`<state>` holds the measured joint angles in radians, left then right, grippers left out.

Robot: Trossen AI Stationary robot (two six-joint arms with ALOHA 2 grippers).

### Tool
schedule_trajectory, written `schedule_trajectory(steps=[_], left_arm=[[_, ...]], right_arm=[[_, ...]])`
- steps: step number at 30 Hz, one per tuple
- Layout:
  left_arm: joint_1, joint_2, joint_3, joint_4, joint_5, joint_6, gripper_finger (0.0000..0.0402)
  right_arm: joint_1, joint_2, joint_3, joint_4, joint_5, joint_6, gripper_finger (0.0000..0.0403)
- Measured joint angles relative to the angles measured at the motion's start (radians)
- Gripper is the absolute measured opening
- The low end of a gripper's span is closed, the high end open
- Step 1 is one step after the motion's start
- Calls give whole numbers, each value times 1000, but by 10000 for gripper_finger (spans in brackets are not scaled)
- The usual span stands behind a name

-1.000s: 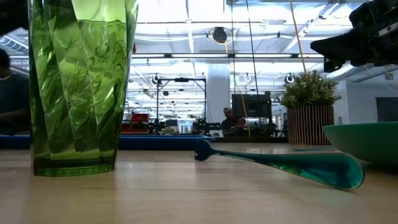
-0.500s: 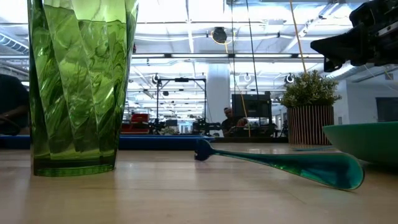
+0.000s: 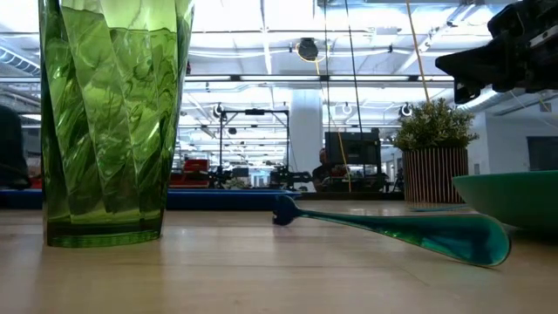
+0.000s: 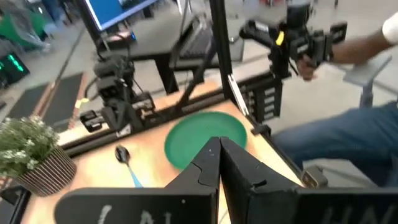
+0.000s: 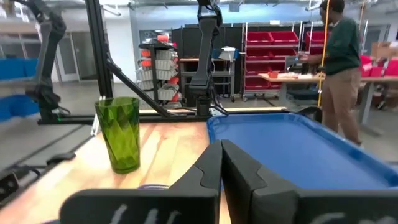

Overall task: Pick and place plate/cup/fork/spoon on tray
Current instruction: Put the green glass on the top left of the blue serving tray

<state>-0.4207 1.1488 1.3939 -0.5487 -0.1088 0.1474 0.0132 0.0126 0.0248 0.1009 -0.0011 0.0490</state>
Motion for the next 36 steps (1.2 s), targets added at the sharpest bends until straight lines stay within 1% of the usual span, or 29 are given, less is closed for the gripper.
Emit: schedule_trajectory(steps=[3, 7, 13, 19, 22, 27, 31, 36], left_arm=[[-39, 72, 89, -108, -34, -34, 10], [-84, 151, 164, -209, -98, -83, 10], [-137, 235, 215, -298, -120, -168, 10], [-181, 285, 222, -406, -136, -256, 24], [-194, 313, 222, -443, -152, -291, 40], [-205, 372, 222, -478, -155, -319, 83], [-218, 430, 222, -521, -154, -335, 118], [-228, 495, 222, -531, -154, -343, 159]], right_arm=[[0, 0, 0, 0, 0, 45, 0], [0, 0, 0, 0, 0, 116, 0], [0, 0, 0, -3, 0, 202, 0], [0, 0, 0, -6, 3, 212, 0], [0, 0, 0, -6, 13, 212, 0], [0, 0, 0, -8, 57, 212, 0], [0, 0, 0, -8, 57, 220, 0], [0, 0, 0, -8, 57, 239, 0]])
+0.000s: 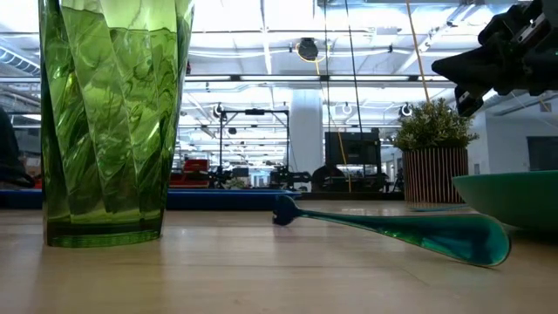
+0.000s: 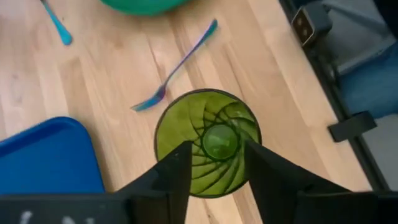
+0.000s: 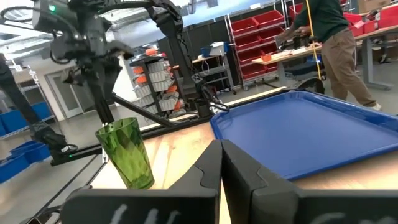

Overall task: Pick and place plate/cup/fork/spoon on tray
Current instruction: Put the green glass on the top left of the blue serving tray

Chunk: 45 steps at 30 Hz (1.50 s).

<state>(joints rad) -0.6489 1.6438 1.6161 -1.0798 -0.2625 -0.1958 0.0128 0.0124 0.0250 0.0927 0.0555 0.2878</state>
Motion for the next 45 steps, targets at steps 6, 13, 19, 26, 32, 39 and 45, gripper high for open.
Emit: schedule_trajectory(steps=[6, 13, 19, 26, 32, 39, 45], left_arm=[[-15, 65, 0, 0, 56, -37, 202], [-54, 113, 0, -1, 78, -50, 211], [-61, 130, 0, -2, 44, -46, 211], [-59, 131, -2, -39, 35, -40, 211], [-59, 131, -2, -53, 35, -19, 211], [-49, 143, -2, -51, 34, 70, 211], [-31, 192, -3, -53, 44, 145, 211]], right_arm=[[0, 0, 0, 0, 0, 0, 0], [0, 0, 0, 0, 0, 0, 0], [0, 0, 0, 0, -1, 19, 0], [0, 0, 0, 1, -4, 41, 0], [0, 0, 0, 1, -4, 41, 0], [0, 0, 0, 1, -4, 40, 0], [0, 0, 0, 1, -4, 38, 0]])
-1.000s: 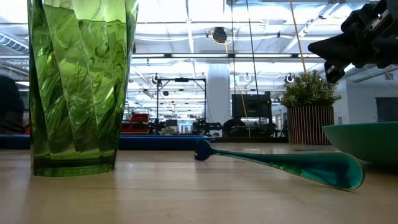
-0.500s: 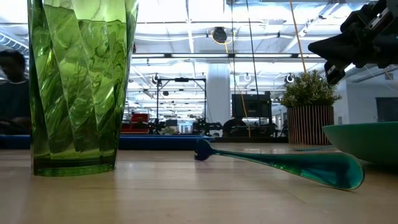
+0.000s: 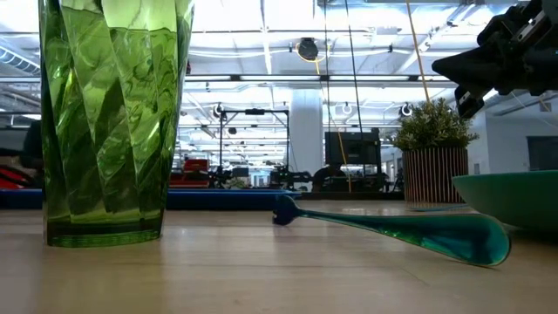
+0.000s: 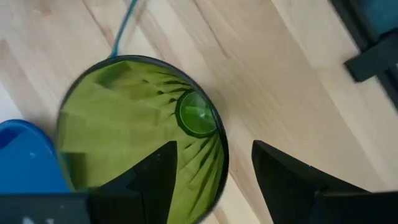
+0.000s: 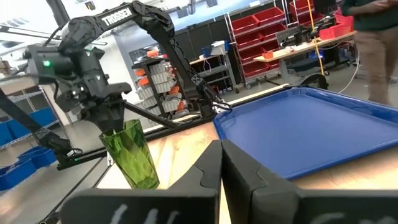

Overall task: Pick and place plate/cup/fork/spoon on tray
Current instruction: Put the green glass on the top left of the blue serving tray

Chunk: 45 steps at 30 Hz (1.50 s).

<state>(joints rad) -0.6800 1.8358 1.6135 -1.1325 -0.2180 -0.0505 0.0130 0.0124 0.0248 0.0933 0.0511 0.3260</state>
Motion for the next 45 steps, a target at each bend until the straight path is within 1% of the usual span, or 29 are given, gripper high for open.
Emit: schedule_trajectory(steps=[5, 7, 17, 21, 25, 28, 33, 39, 45], left_arm=[[0, 11, -2, 0, 0, 25, 209], [0, 11, -2, 0, 0, 28, 198], [21, 11, -2, -1, 25, 114, 80], [40, 11, -2, -1, 44, 122, 43], [60, 11, -2, -3, 60, 122, 16], [76, 0, -1, -18, 76, 120, 9], [105, -35, -1, -50, 83, 109, 20], [144, -108, 0, -72, 80, 108, 8], [189, -184, 0, -177, 13, 73, 18]], right_arm=[[0, 0, 0, 0, 0, 0, 0], [0, 0, 0, 0, 0, -1, 0], [0, 0, 0, 0, 0, -9, 0], [0, 0, 0, 0, 0, -9, 0], [0, 0, 0, 0, 0, -9, 0], [0, 0, 0, 0, 0, -9, 0], [0, 0, 0, 0, -1, -9, 0], [0, 0, 0, 0, -2, -7, 0], [0, 0, 0, 0, -3, 2, 0]])
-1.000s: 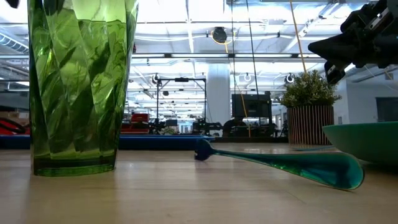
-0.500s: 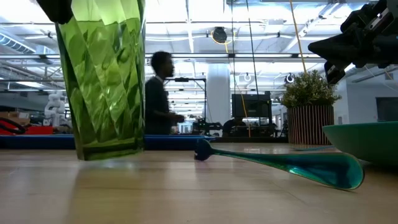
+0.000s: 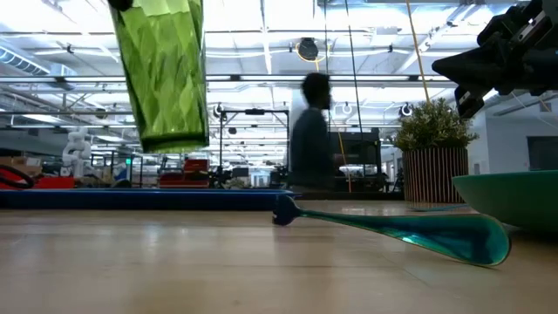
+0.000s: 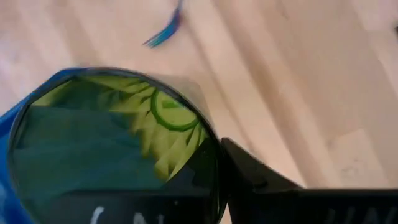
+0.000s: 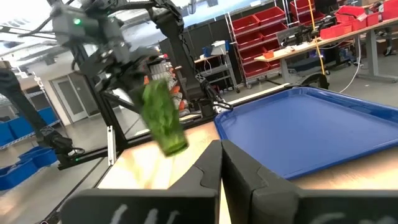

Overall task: Pick and place plate/cup/fork/spoon on tray
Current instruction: Put the green glass on the top left of the blue serving tray

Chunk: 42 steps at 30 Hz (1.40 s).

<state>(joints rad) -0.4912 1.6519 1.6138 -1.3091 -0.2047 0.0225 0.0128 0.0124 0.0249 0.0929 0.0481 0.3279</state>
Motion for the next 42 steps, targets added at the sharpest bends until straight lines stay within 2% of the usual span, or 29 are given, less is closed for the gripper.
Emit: schedule_trajectory(steps=[8, 16, 25, 39, 42], left_arm=[[120, -87, 0, -137, -64, -95, 8], [291, -171, 0, -215, -151, -103, 8], [511, -226, 0, -265, -155, -84, 12], [837, -228, 0, -262, -153, -25, 8], [907, -228, 0, -262, -117, -19, 10]], right_arm=[[0, 0, 0, 0, 1, -49, 0], [0, 0, 0, 0, 2, -90, 0], [0, 0, 0, -8, 2, -112, 0], [0, 0, 0, -7, 8, -173, 0], [0, 0, 0, -8, 8, -187, 0]])
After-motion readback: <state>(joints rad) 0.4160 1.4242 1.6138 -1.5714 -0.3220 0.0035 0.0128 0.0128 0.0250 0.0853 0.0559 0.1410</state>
